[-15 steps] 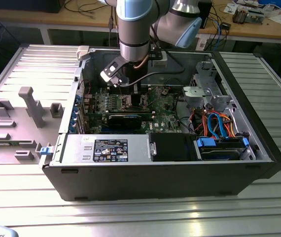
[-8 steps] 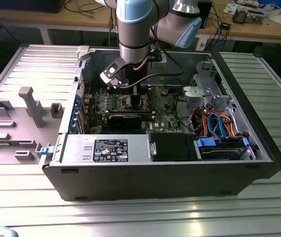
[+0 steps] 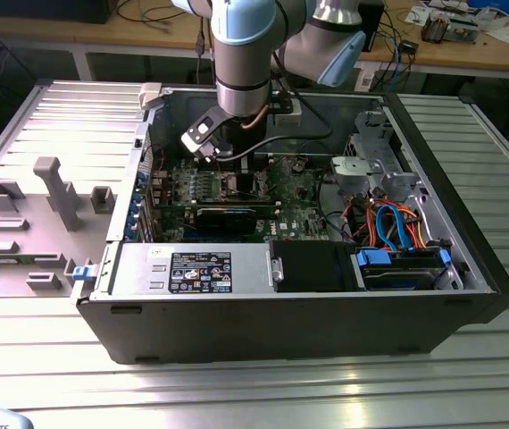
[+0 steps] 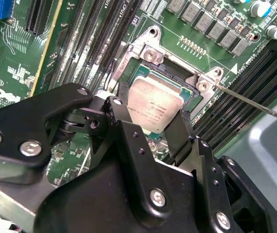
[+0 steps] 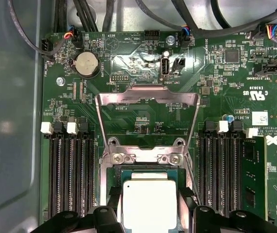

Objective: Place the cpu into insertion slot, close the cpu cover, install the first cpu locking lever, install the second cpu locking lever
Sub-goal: 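Place the cpu into insertion slot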

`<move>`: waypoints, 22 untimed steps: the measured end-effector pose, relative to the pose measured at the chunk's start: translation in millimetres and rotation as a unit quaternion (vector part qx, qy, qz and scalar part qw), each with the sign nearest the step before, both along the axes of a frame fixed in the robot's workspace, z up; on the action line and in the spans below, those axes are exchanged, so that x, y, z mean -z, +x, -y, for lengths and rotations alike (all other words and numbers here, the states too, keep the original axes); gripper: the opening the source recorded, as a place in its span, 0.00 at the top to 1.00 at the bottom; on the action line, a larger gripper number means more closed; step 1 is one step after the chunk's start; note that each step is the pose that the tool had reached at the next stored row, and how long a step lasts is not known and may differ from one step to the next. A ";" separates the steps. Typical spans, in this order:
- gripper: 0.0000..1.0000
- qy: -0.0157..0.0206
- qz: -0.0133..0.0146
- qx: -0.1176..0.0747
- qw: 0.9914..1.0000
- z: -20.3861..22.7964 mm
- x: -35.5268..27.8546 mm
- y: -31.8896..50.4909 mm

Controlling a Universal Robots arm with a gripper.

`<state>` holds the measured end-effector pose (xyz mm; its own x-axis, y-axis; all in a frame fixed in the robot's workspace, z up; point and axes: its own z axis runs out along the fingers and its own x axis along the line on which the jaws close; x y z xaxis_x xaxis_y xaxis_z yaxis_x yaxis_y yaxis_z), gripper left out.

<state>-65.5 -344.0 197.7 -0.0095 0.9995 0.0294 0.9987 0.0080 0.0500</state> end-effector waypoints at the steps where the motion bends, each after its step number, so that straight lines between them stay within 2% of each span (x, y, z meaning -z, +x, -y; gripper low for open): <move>1: 0.46 0.000 0.000 0.000 1.000 0.0 0.0 0.0; 5: 0.46 0.000 0.000 0.000 1.000 0.0 -0.1 0.0; 9: 0.46 0.000 0.000 0.006 1.000 0.0 -2.9 0.0; 11: 0.46 0.000 0.000 0.014 1.000 -0.2 -1.9 0.0; 16: 0.46 0.000 0.000 0.015 1.000 -1.5 1.6 -0.1; 22: 0.46 0.000 0.000 0.015 1.000 -1.5 2.4 0.0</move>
<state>-65.6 -342.5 195.4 0.0205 0.9993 0.0297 0.9985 -0.0220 0.0500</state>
